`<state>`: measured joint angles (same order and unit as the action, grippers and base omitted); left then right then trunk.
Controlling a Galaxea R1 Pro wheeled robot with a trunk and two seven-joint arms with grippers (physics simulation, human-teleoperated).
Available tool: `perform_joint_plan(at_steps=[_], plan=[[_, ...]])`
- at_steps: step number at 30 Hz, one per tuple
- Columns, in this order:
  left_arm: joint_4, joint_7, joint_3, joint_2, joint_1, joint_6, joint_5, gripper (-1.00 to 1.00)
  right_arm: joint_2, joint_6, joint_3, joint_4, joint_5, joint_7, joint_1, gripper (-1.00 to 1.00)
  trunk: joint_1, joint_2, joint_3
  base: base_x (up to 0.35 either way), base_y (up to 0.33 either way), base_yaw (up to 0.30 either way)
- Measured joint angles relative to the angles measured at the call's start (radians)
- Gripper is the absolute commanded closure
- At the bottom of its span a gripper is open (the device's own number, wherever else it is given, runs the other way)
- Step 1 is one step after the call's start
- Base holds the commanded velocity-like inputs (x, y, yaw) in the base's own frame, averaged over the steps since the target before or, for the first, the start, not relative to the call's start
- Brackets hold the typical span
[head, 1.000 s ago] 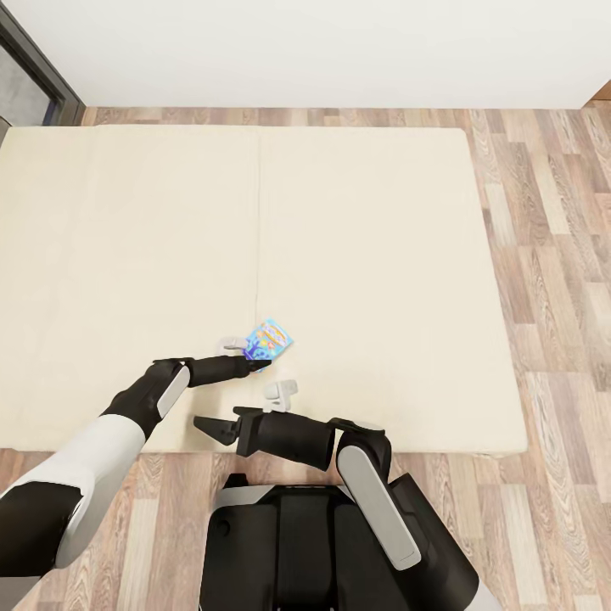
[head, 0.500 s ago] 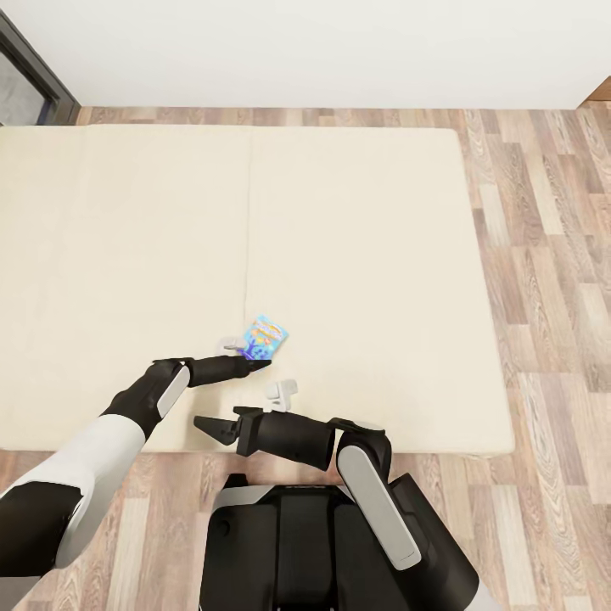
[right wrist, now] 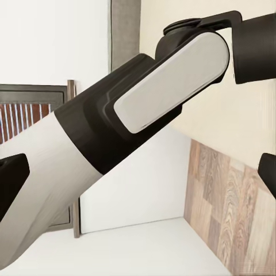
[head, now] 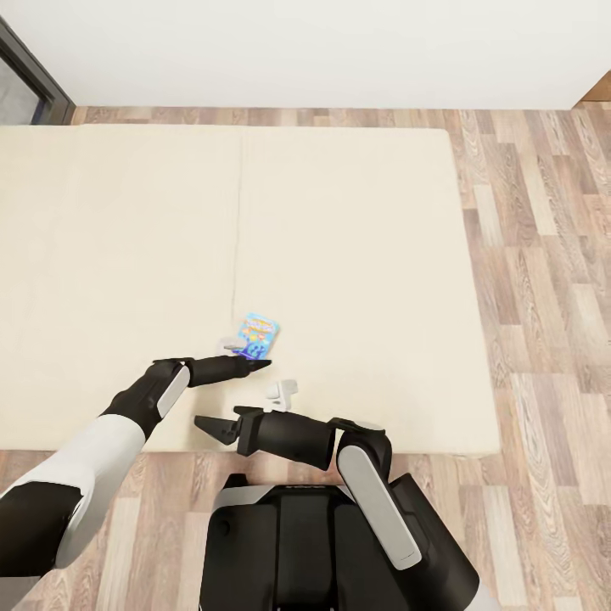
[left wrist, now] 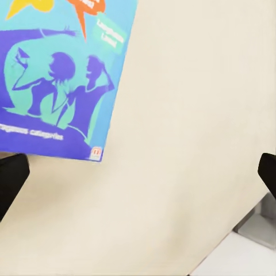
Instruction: Put all the toys in the child's room - the three board games (two on the bed and one on the table), the two jigsaw puzzles on the table, and the tennis ball on the table - inside the toy box on the table in the child's room.
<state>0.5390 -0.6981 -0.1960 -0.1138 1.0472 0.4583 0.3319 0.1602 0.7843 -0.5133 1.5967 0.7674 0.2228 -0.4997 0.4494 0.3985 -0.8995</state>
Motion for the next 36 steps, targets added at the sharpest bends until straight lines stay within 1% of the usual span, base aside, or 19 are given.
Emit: perform_joint_plan(at_steps=[10,31,36], plan=[[0.0,0.0,0.002,0.0,0.0,0.0,0.0,-1.0,0.0,0.0,0.0,0.0,0.0,0.0,0.0,-1.0,0.0,0.0,0.0,0.0,-0.041,0.0],[0.0,0.0,0.002,0.0,0.0,0.0,0.0,-1.0,0.0,0.001,-0.001,0.0,0.001,-0.001,0.0,-1.0,0.0,0.0,0.0,0.0,-0.002,0.0],[0.0,0.0,0.003,-0.001,0.0,0.0,0.0,-1.0,0.0,0.001,-0.002,0.0,0.001,-0.001,0.0,-1.0,0.0,0.0,0.0,0.0,0.094,0.0]])
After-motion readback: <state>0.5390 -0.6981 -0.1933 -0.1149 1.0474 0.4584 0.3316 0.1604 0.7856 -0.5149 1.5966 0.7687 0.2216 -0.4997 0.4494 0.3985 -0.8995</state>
